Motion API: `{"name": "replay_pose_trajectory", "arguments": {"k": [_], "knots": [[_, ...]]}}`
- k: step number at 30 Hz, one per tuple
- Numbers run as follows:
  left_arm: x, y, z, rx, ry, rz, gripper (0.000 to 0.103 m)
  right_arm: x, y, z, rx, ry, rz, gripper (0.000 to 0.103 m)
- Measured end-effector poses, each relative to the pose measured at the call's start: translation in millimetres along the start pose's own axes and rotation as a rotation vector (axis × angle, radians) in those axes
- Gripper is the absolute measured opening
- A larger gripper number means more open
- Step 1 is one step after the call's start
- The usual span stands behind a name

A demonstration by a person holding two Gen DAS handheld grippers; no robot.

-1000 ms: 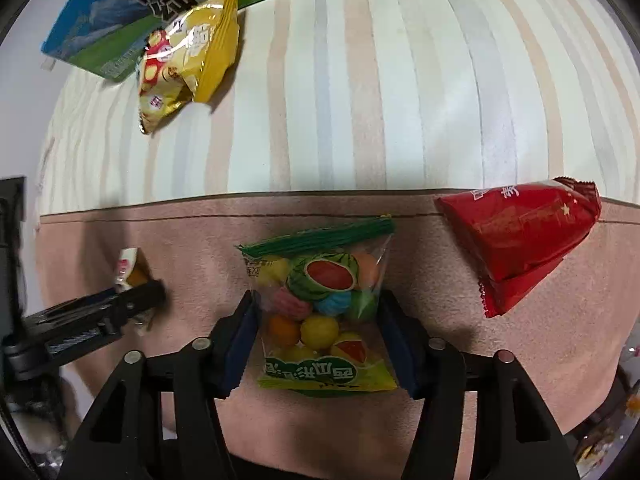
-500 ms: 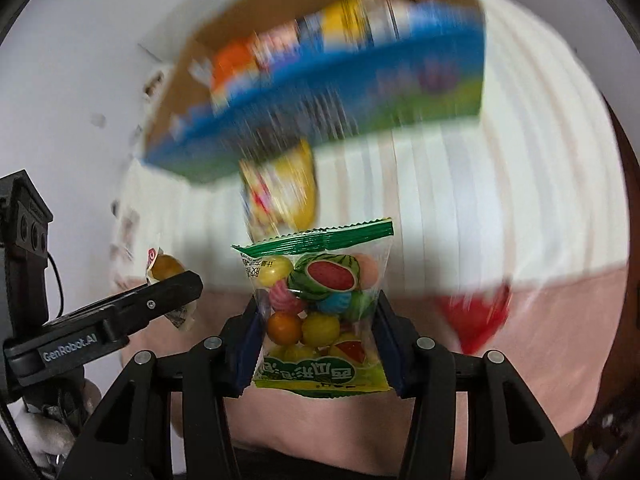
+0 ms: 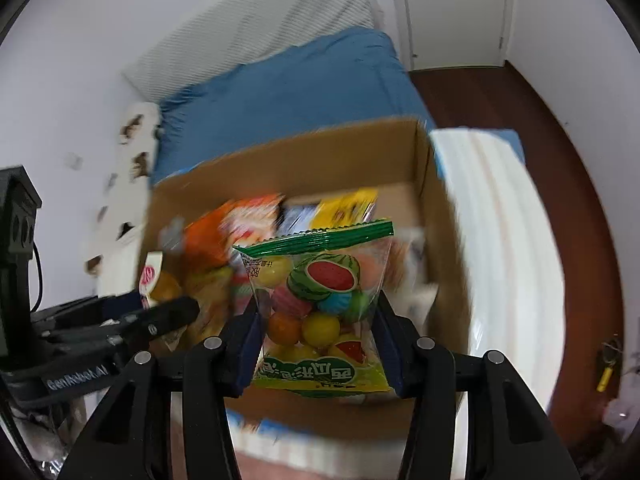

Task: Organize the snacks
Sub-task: 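Carry both packets into the box and open both tools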

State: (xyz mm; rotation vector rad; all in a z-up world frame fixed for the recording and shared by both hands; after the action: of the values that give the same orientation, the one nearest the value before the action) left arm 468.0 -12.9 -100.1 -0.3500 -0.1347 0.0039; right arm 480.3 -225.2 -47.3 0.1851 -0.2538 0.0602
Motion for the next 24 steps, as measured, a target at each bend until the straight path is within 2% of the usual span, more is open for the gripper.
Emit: {"name": "replay_pose_trajectory", "arguments": {"k": [6,10,14,16,17,18,24], "knots": [[57.7,18.0,-50.6,-0.004,0.118,0.038,0.053,66.6,-12.6,-44.9,-0.112,0.089,0.010,0.053],[80.1,19.9,-71.3,-0.017,0.171,0.041,0.054,72.7,-17.7,-72.2,-0.127,0.120,-0.014,0.053],[88.2,22.8,-91.6,-0.036,0.229,0.056,0.055,74.0,-24.0,-90.7,-0.155,0.171,-0.020,0.055],[88.9,22.2,-97.5,-0.038,0.232,0.058,0.057,73.3,-28.5,-92.9,-0.151,0.172,-0.033,0.067],[90.9,22.3,-99.3,-0.031,0.222,0.055,0.069,73.7,-28.6,-95.9,-0.142,0.175,-0.038,0.069],[91.2,23.0,-99.2,-0.023,0.215,0.054,0.086,73.0,-28.3,-98.2,-0.138,0.178,-0.039,0.074],[90.1,29.7,-97.7,0.003,0.203,0.066,0.092,70.5,-22.0,-100.8,-0.135,0.170,-0.032,0.086]]}}
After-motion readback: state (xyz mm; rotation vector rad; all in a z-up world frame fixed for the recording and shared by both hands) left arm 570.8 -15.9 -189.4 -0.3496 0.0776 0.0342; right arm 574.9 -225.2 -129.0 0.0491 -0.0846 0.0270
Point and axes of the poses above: each gripper's, at about its wrist camera, not at the fingertips, and z roughly against the way its jaws point, y to its left, x to its top, the point moved 3 cm from there along -z, roughly the way its jaws point, and after that the axes turned 2 degrees about -x, right-handed, at the moved point
